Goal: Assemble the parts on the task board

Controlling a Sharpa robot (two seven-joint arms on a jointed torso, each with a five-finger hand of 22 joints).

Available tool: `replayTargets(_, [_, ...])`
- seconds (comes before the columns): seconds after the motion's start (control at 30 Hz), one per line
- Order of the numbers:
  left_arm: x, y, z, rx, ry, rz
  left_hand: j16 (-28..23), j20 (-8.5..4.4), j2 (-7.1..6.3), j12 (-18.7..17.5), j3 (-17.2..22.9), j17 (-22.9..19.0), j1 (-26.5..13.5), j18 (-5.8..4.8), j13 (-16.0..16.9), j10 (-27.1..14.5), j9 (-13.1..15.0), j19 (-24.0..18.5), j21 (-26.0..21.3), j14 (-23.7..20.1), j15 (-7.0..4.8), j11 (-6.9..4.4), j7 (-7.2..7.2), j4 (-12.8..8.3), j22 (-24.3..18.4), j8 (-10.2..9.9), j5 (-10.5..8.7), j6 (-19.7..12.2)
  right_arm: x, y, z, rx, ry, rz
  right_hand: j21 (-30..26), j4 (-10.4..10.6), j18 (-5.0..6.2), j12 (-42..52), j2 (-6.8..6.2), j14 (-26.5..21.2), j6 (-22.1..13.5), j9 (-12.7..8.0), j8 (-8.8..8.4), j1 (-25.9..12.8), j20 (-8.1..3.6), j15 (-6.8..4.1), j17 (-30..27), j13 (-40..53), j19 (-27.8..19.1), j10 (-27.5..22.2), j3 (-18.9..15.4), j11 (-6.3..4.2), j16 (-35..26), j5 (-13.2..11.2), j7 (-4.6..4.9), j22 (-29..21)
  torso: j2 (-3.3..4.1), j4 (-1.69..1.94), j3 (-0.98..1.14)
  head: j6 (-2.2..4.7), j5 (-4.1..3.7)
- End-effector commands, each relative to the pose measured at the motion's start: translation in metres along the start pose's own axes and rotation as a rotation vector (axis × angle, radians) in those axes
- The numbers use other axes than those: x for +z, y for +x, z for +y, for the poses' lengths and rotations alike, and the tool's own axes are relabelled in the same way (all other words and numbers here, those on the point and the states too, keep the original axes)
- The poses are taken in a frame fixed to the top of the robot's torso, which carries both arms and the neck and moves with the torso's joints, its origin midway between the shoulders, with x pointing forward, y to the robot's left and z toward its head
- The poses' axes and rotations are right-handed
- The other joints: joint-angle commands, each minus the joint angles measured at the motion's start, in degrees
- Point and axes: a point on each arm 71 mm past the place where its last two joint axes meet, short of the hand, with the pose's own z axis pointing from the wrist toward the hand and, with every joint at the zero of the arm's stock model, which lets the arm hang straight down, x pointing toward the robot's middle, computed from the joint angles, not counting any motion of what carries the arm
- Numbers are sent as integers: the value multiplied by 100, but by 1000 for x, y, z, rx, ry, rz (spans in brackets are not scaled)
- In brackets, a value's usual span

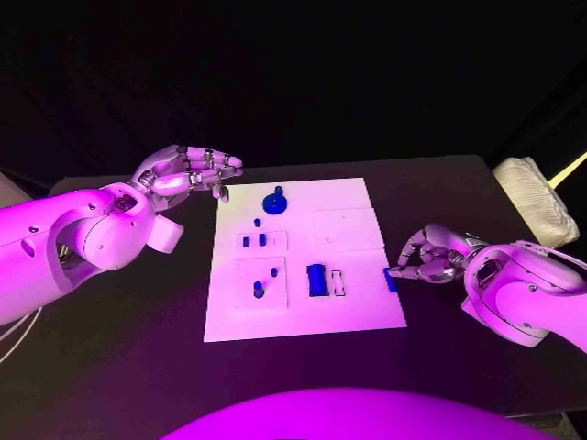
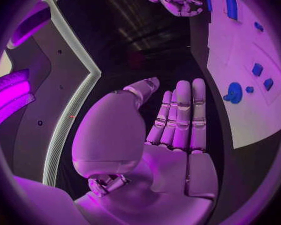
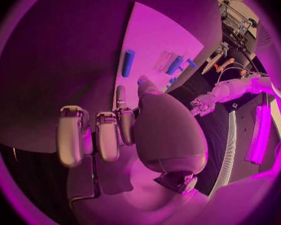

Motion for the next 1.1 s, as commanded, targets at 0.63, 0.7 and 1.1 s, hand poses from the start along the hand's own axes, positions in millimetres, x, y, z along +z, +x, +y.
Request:
replayTargets(0.63, [0, 1, -1, -3, 4, 13, 3, 11, 2, 33, -24, -8, 44, 77, -9, -29, 7, 34, -35, -34, 9, -3, -4, 26, -9, 34, -6, -36, 9, 23, 2, -80, 7, 45, 56, -19, -46, 23, 152, 458, 165, -78, -111, -101, 8, 4, 902, 845, 392, 133, -57, -14, -8, 216, -25, 1170, 6, 11, -6, -47, 22])
replayTargets(0.7, [0, 1, -1, -3, 4, 13, 4, 12, 0, 36, -30, -8, 40, 77, -10, -33, 7, 34, -38, -36, 10, -2, -3, 31, -10, 35, -7, -39, 10, 24, 1, -92, 6, 45, 67, -31, -48, 21, 145, 459, 186, -88, -120, -37, 3, -2, 906, 844, 395, 133, -43, -20, -6, 220, -31, 1175, 4, 14, -7, -52, 22])
replayTargets(1.1, [-1, 0, -1, -3, 3, 13, 4, 12, 0, 36, -30, -8, 40, 77, -10, -33, 7, 34, -38, -36, 10, -2, -3, 31, -10, 35, -7, -39, 13, 31, 6, -139, -11, 66, 98, -276, -56, 9, -50, 465, 378, -226, -257, 937, -39, -42, 942, 841, 407, 130, 514, -67, 9, -103, -75, 1201, 1, 3, -6, -55, 16])
